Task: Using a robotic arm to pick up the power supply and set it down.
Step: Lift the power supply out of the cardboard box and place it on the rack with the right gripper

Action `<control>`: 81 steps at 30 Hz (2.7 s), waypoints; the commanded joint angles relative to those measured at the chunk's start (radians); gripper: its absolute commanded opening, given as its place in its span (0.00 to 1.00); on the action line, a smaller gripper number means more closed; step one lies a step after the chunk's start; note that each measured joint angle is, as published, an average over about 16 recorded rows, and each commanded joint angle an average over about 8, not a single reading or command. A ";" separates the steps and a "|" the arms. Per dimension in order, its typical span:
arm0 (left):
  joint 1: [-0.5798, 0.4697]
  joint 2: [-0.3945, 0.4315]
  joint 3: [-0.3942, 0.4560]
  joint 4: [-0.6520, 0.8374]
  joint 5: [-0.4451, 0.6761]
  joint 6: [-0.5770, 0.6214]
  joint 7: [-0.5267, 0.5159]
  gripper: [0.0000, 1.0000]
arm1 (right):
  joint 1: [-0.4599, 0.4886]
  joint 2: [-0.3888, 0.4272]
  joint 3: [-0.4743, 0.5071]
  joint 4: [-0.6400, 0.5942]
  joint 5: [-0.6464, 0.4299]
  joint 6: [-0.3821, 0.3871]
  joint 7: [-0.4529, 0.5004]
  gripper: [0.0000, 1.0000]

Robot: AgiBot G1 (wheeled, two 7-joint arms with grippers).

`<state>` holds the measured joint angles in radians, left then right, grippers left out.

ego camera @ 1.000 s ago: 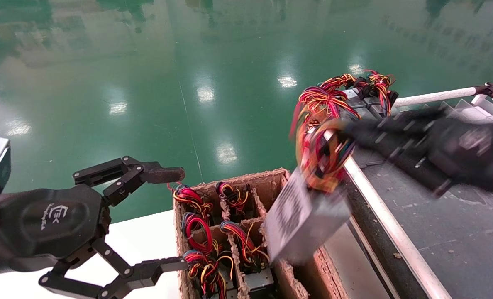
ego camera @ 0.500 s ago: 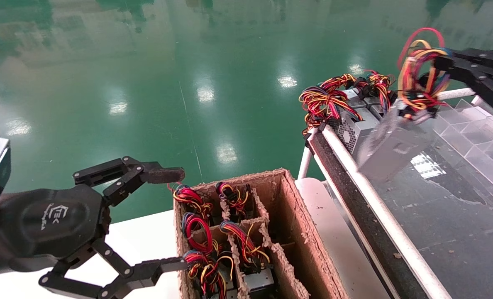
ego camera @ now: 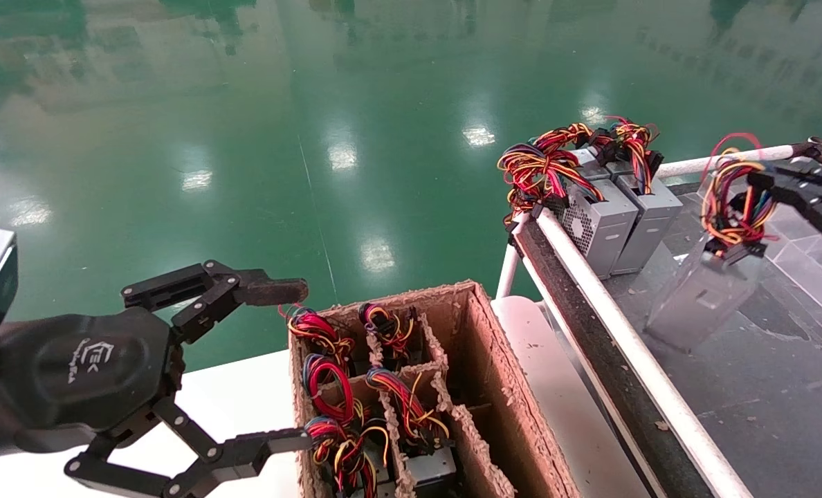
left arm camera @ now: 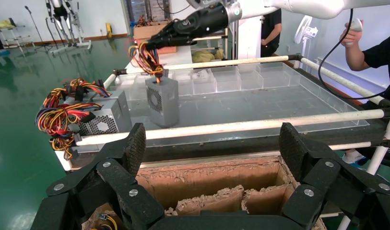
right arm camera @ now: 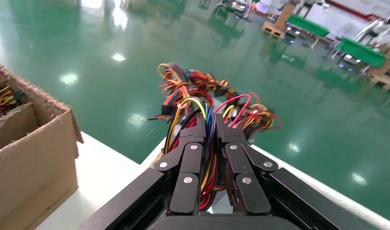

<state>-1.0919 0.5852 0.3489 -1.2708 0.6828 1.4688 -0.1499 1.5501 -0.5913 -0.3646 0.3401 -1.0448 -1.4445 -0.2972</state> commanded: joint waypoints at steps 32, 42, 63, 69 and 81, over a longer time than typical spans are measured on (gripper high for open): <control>0.000 0.000 0.001 0.000 0.000 0.000 0.000 1.00 | 0.143 -0.254 -0.058 -0.281 -0.089 0.121 -0.114 0.28; 0.000 0.000 0.001 0.000 0.000 0.000 0.000 1.00 | 0.147 -0.256 -0.059 -0.313 -0.091 0.113 -0.126 1.00; 0.000 0.000 0.001 0.000 -0.001 0.000 0.000 1.00 | 0.163 -0.225 -0.056 -0.330 -0.086 0.091 -0.145 1.00; 0.000 0.000 0.001 0.000 -0.001 0.000 0.001 1.00 | 0.175 -0.216 -0.052 -0.333 -0.081 0.077 -0.132 1.00; 0.000 0.000 0.001 0.000 -0.001 -0.001 0.001 1.00 | 0.199 -0.208 -0.095 -0.335 -0.142 0.102 -0.101 1.00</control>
<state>-1.0923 0.5847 0.3502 -1.2708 0.6820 1.4683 -0.1492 1.7515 -0.7969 -0.4558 0.0049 -1.1817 -1.3475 -0.3969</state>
